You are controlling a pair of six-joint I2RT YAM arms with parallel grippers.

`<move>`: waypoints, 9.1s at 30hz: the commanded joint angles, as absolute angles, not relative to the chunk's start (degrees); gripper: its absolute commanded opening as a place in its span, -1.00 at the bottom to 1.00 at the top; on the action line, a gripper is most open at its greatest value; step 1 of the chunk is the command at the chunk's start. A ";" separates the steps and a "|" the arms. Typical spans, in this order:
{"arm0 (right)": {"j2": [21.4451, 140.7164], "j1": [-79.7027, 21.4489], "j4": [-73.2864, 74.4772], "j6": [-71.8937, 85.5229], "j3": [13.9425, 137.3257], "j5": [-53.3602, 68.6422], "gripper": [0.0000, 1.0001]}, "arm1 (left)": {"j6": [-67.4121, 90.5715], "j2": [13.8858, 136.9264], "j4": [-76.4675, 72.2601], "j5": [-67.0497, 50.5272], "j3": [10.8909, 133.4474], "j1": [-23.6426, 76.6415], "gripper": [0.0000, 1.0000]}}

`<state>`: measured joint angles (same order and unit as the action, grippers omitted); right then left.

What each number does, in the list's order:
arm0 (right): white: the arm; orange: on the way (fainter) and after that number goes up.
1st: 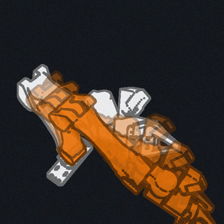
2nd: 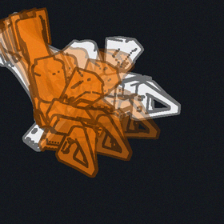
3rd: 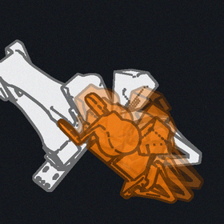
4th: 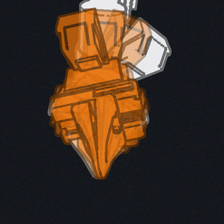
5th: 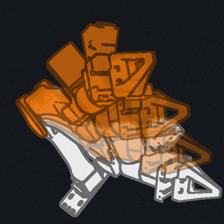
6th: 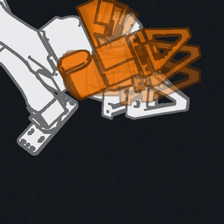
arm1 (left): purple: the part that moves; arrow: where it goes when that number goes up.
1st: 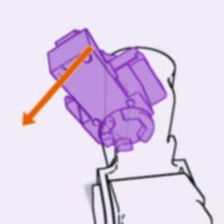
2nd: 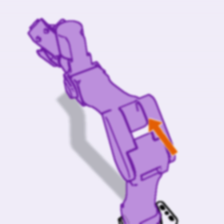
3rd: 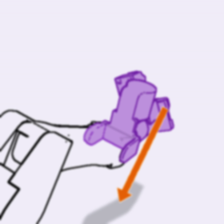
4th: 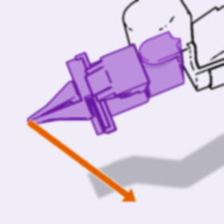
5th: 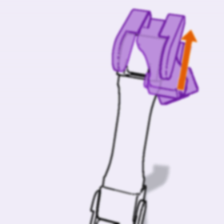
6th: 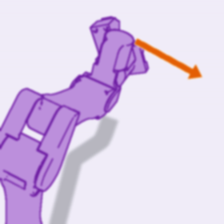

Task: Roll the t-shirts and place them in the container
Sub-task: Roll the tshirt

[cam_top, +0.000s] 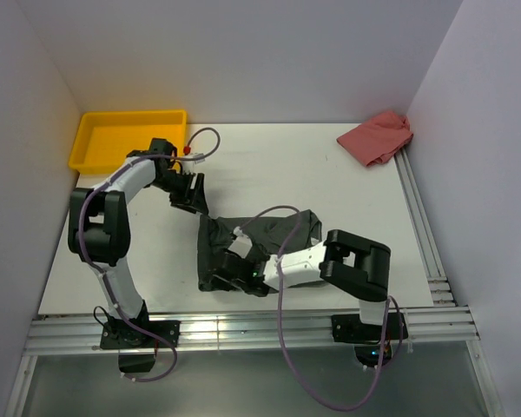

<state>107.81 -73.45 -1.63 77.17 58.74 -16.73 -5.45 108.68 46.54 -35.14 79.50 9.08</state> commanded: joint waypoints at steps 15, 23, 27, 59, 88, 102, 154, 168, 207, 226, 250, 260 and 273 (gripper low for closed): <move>112.14 -70.14 -60.02 95.18 35.07 -8.97 -0.84 | -9.76 108.10 43.86 -43.42 68.91 5.71 0.26; 111.54 -70.14 -44.90 91.86 40.41 -7.64 -0.80 | -6.95 111.01 41.13 -42.80 68.29 7.99 0.01; 108.29 -70.58 -20.96 87.20 48.41 -10.45 -0.37 | -5.72 110.13 41.04 -39.38 68.64 9.49 -0.25; 123.12 -76.12 49.39 74.01 103.97 -33.31 0.05 | -3.16 106.52 41.75 -27.86 69.61 14.85 -0.63; 130.34 -76.64 52.38 74.09 103.80 -27.69 0.04 | -4.04 105.91 42.19 -29.44 71.72 14.94 -0.04; 122.62 -75.15 32.02 72.07 87.75 -23.30 -0.79 | -4.92 104.15 47.11 -33.92 79.72 12.04 0.12; 105.20 -72.15 12.62 78.67 61.77 -20.82 0.07 | -4.66 104.15 40.69 -29.01 65.83 12.74 -0.92; 118.72 -75.06 42.87 73.48 97.10 -32.25 0.04 | -3.69 103.80 40.96 -26.90 66.53 14.85 -0.93; 132.10 -74.62 49.66 71.37 104.77 -26.46 -0.21 | -3.25 98.88 39.02 -29.88 70.31 12.13 0.00; 105.75 -72.51 -14.12 81.47 51.62 -16.26 -1.00 | -10.63 92.11 38.23 -44.20 62.41 4.13 0.07; 111.27 -71.02 -46.64 91.15 34.97 -10.46 -0.89 | -9.85 105.64 33.75 -41.67 61.87 12.57 -0.19; 106.61 -72.07 17.01 82.62 62.56 -22.83 0.15 | -5.54 104.68 34.72 -32.00 66.44 12.66 -0.99; 114.86 -74.62 47.10 77.88 90.16 -33.22 0.16 | -3.78 104.15 35.51 -27.34 67.06 13.88 -0.99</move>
